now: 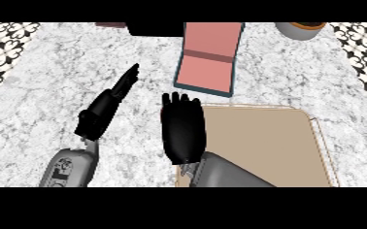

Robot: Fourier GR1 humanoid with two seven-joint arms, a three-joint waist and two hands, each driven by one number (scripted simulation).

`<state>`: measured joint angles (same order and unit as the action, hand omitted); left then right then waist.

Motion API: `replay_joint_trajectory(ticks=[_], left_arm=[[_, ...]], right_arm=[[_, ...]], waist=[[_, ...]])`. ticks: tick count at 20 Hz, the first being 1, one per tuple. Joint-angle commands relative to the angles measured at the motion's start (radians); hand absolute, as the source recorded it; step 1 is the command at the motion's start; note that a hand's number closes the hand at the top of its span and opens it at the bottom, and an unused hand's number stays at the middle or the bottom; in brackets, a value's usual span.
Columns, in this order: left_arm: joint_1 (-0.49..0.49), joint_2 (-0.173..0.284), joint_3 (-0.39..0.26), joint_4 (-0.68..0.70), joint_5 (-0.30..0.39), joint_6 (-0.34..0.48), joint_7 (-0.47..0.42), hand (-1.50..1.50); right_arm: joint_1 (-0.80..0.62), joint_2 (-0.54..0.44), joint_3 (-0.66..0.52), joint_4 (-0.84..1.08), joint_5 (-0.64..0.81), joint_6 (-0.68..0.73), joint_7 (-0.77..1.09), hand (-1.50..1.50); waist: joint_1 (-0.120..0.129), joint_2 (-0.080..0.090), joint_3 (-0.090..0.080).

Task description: Pick the sweet potato from the tray and place it in the cardboard box

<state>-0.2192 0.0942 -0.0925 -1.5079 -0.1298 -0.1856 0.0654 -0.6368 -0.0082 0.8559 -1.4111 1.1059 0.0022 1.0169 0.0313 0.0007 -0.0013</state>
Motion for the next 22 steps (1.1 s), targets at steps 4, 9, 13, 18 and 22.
replay_joint_trajectory(ticks=[4, 9, 13, 18, 22], left_arm=[[0.021, -0.010, -0.001, 0.011, -0.009, 0.009, -0.027, 0.00], [0.004, -0.011, 0.002, -0.070, 0.008, 0.004, 0.078, 0.00], [0.008, -0.009, 0.016, 0.003, 0.000, 0.007, 0.007, 0.00], [0.022, -0.022, 0.002, -0.024, -0.008, 0.017, 0.029, 0.00], [0.035, 0.007, 0.011, -0.018, 0.000, -0.016, 0.005, 0.00]], right_arm=[[-0.177, 0.008, 0.120, -0.228, -0.093, 0.017, 0.259, 1.50], [-0.282, 0.008, 0.011, -0.252, -0.068, 0.023, 0.306, 1.50], [-0.271, 0.007, -0.013, -0.283, -0.057, 0.024, 0.344, 1.50], [-0.338, 0.007, -0.134, -0.182, -0.042, 0.040, 0.303, 1.50], [-0.425, 0.007, -0.270, -0.101, -0.076, 0.056, 0.237, 1.50]], waist=[[-0.008, -0.005, 0.000], [-0.014, -0.008, 0.001], [-0.026, -0.005, 0.000], [-0.021, -0.003, 0.000], [-0.017, -0.001, 0.000]])
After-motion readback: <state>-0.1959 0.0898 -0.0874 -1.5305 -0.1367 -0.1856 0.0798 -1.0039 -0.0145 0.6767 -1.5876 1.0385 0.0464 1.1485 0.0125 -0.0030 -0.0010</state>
